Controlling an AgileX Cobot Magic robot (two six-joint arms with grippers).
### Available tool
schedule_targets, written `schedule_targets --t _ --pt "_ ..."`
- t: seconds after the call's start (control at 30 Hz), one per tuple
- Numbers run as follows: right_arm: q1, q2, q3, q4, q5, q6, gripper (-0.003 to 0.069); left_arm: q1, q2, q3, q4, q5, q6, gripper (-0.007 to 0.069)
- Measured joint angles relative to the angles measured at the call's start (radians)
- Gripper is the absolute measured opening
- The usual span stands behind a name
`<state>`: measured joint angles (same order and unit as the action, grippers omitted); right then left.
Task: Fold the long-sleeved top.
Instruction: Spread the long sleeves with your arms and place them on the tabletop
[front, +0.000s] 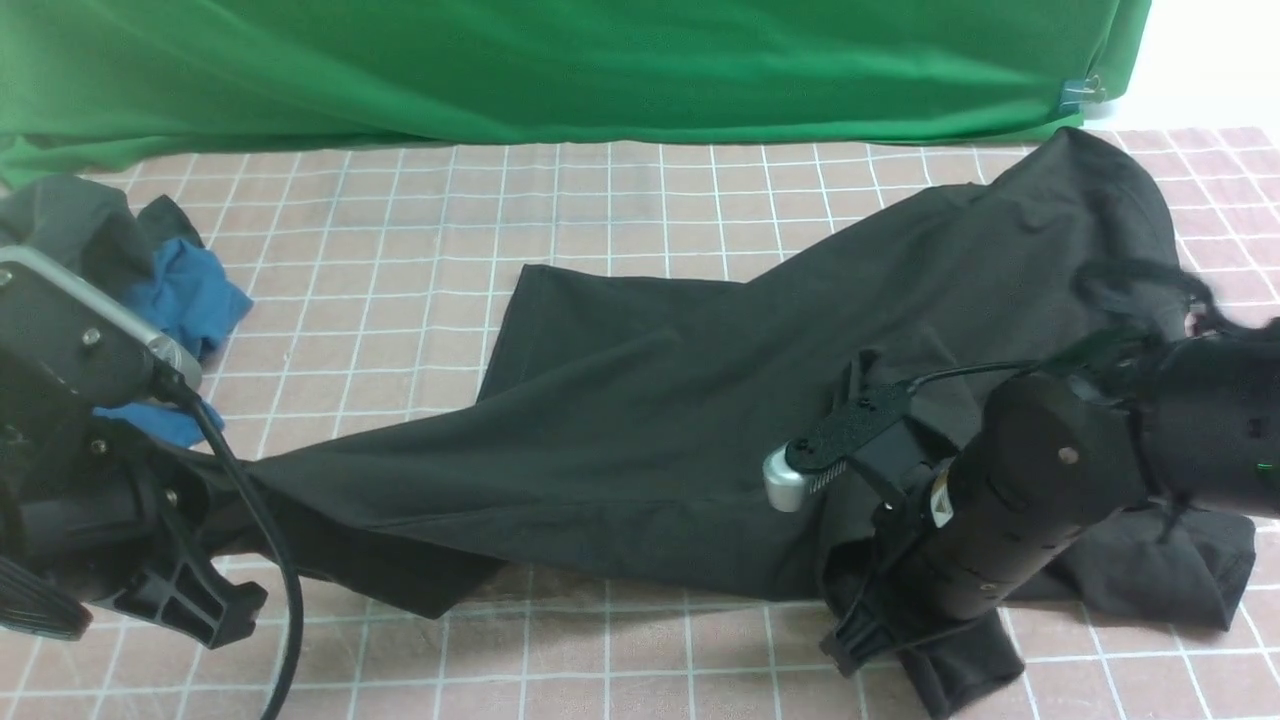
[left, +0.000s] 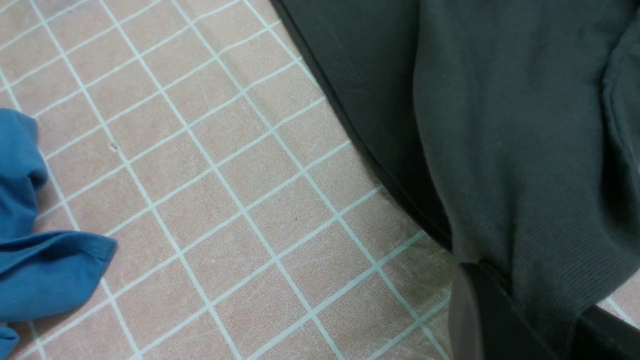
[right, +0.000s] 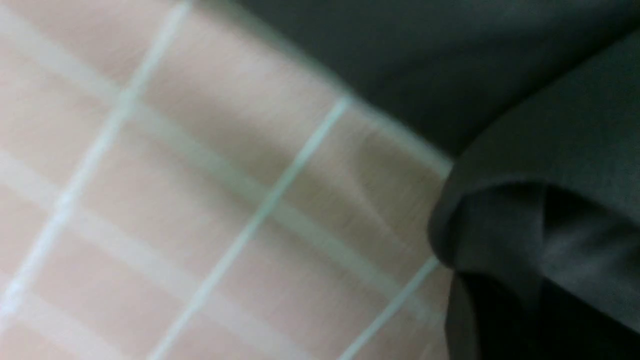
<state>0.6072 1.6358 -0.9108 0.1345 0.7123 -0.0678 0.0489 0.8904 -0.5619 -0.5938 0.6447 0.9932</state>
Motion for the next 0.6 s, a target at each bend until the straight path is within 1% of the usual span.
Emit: schedule_targets --t 0.03,0.07,0.13,0.17,0.2,0.23,0.3,0.33,0.37,0.4,0.47,0.5,0.6 --pt "0.002 -0.009 -0.004 0.008 0.003 0.000 0.0086 0.000 0.000 0.000 0.000 0.000 0.000 0.0021" --pt "0.005 -0.083 -0.025 0.043 0.014 0.001 0.0086 0.000 0.000 0.000 -0.001 0.000 0.000 0.0021" --pt "0.005 -0.184 -0.064 0.085 -0.013 0.005 0.0086 0.000 0.000 0.000 -0.002 0.000 0.000 0.0021" --pt "0.005 -0.192 -0.067 0.088 -0.019 0.005 0.0086 0.000 0.000 0.000 -0.002 0.000 0.000 0.0021" --pt "0.004 -0.251 -0.092 0.104 -0.085 0.022 0.0086 0.000 0.000 0.000 -0.002 0.000 0.000 0.0021" --pt "0.004 -0.257 -0.094 0.105 -0.094 0.026 0.0086 0.000 0.000 0.000 -0.002 0.000 0.000 0.0021" --pt "0.004 -0.297 -0.115 0.119 -0.207 0.047 0.0086 0.000 0.000 0.000 -0.002 0.000 0.000 0.0021" --pt "0.004 -0.305 -0.120 0.128 -0.256 0.051 0.0086 0.000 0.000 0.000 -0.002 0.000 0.000 0.0021" --pt "0.004 -0.304 -0.123 0.153 -0.366 0.054 0.0086 0.000 0.000 0.000 -0.002 0.000 0.000 0.0021" --pt "0.004 -0.295 -0.124 0.163 -0.417 0.054 0.0086 0.000 0.000 0.000 -0.002 0.000 0.000 0.0021" --pt "0.004 -0.280 -0.130 0.175 -0.457 0.054 0.0086 0.000 0.000 0.000 -0.002 0.000 0.000 0.0021" --pt "0.004 -0.241 -0.148 0.182 -0.510 0.055 0.0086 0.000 0.000 0.000 -0.002 0.000 -0.001 0.0021" --pt "0.004 -0.173 -0.192 0.187 -0.550 0.055 0.0086 0.000 0.000 0.000 -0.002 0.000 0.000 0.0021"
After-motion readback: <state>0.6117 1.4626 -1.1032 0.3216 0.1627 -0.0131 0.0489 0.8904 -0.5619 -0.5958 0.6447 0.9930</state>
